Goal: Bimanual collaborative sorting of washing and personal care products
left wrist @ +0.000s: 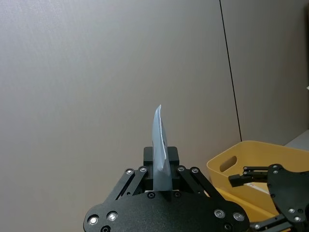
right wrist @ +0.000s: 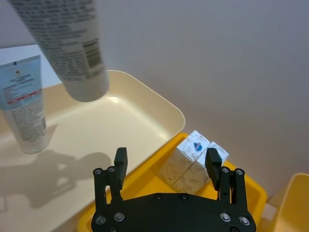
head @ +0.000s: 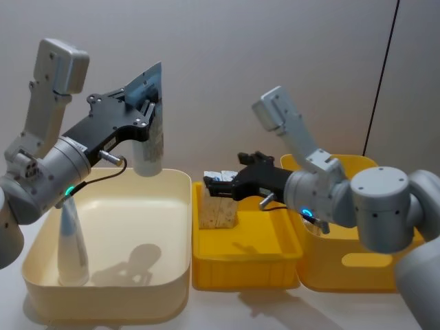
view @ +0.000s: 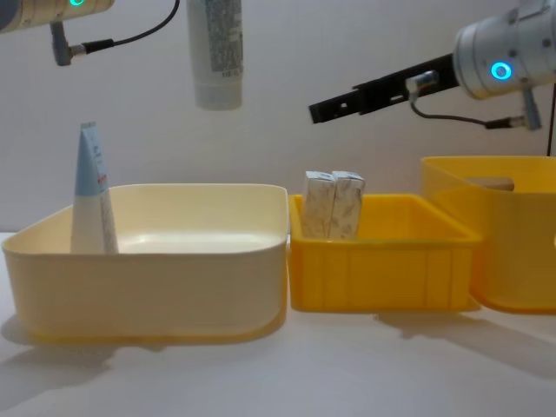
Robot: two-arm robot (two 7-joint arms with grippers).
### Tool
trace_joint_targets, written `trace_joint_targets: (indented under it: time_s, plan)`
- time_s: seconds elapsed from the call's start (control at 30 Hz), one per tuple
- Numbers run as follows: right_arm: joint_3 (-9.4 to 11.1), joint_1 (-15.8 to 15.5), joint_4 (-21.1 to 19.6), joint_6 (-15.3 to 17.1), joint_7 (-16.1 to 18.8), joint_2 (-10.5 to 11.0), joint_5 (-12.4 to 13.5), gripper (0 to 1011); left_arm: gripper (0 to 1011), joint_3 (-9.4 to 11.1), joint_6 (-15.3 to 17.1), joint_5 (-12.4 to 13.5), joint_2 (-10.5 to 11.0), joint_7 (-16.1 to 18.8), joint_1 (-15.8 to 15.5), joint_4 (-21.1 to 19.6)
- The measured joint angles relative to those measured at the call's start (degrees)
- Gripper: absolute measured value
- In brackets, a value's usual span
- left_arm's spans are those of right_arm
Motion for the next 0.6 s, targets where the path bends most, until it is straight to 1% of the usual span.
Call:
trace_joint_targets:
  time_s: [0.07, 0.17, 0.3, 0.43, 0.5, 0.6]
  plan:
    - [-0.5, 0.4, 0.42, -0.44, 0.85, -0.09, 0.06, 1002, 170, 0.07, -0.06, -0.08, 0.0, 0.02, 0.02, -0.03]
    - [-1.8, 1.64, 1.59, -1.6, 3.14, -0.43, 0.4, 1001, 170, 0.28, -0.31, -0.31, -0.03, 0.03, 0.02, -0.05]
    - [-2.77, 2.76, 2.73, -2.61, 5.06, -0.81, 0.74, 1001, 170, 0.46, -0.59, -0.46, -0.11, 0.02, -0.03, 0.02]
    - [-4.03, 4.5, 4.5, -4.17, 7.83, -1.56, 1.34, 1001, 170, 0.71, -0.91, -0.63, -0.21, -0.04, -0.17, 0.28]
    - [-4.49, 5.29, 5.32, -5.06, 8.84, -1.92, 1.64, 1001, 170, 0.79, -1.04, -0.72, -0.23, -0.05, -0.19, 0.37]
    - [-4.81, 5.82, 5.9, -5.9, 9.49, -2.25, 1.85, 1001, 170, 0.87, -1.12, -0.81, -0.24, -0.07, -0.2, 0.44]
